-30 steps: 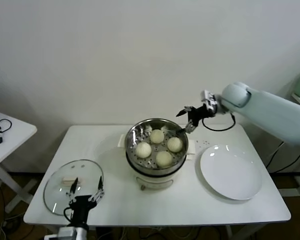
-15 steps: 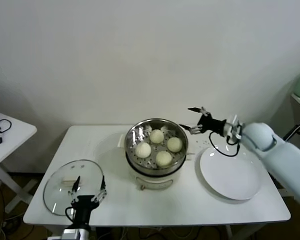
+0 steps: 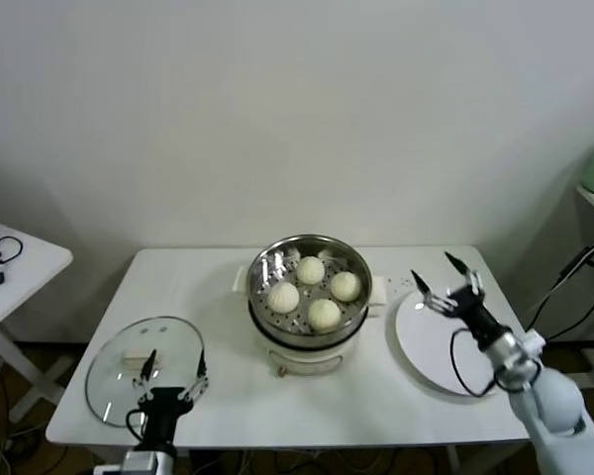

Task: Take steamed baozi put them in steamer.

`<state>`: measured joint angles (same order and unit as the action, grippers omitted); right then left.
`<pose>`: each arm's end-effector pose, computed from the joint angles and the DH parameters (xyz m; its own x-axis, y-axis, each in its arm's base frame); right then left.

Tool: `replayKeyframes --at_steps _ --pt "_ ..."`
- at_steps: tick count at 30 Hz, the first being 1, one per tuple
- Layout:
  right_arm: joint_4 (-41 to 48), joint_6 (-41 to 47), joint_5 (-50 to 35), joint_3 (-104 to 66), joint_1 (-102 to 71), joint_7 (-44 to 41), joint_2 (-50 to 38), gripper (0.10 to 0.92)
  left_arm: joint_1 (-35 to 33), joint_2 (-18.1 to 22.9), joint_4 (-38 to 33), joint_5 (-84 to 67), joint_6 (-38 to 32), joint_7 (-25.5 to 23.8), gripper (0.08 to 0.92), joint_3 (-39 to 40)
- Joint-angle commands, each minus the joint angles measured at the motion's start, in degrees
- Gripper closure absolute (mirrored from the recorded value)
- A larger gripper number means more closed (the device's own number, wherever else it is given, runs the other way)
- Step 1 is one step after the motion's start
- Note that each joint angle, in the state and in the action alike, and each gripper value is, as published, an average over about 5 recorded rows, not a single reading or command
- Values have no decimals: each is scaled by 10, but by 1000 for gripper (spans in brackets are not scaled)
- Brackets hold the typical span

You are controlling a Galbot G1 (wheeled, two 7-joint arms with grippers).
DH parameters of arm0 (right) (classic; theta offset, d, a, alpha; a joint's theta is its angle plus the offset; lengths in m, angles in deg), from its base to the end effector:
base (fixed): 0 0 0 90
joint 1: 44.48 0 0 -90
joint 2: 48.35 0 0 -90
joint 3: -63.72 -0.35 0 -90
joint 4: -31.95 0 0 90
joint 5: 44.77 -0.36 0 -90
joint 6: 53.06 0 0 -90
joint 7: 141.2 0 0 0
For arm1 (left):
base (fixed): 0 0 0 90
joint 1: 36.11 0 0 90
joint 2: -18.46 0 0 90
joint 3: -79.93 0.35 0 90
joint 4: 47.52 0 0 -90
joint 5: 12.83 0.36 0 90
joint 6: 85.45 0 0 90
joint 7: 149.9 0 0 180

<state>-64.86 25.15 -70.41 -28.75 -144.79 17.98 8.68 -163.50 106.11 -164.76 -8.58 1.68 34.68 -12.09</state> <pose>0.3067 -0.1802 -0.3093 -0.9105 -0.4031 -0.0922 -0.3844 0.9073 -0.1705 0.1421 0.0189 -0.3409 -0.9896 -0.0854 0.1156 -0.0693 0.9882 0.1363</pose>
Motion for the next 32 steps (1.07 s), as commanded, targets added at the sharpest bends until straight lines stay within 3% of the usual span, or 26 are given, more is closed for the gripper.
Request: replayKeyframes --at_steps 1,17,32 --pt "-50 -68 6 -122 -213 16 149 203 -1 -6 0 1 8 -18 177 -7" --pt "-81 -50 9 -87 -215 -2 165 203 0 -7 2 -24 14 -50 177 -22" --pt "-75 -49 4 -85 -209 -7 168 203 -1 -3 -4 -33 12 -47 177 -25"
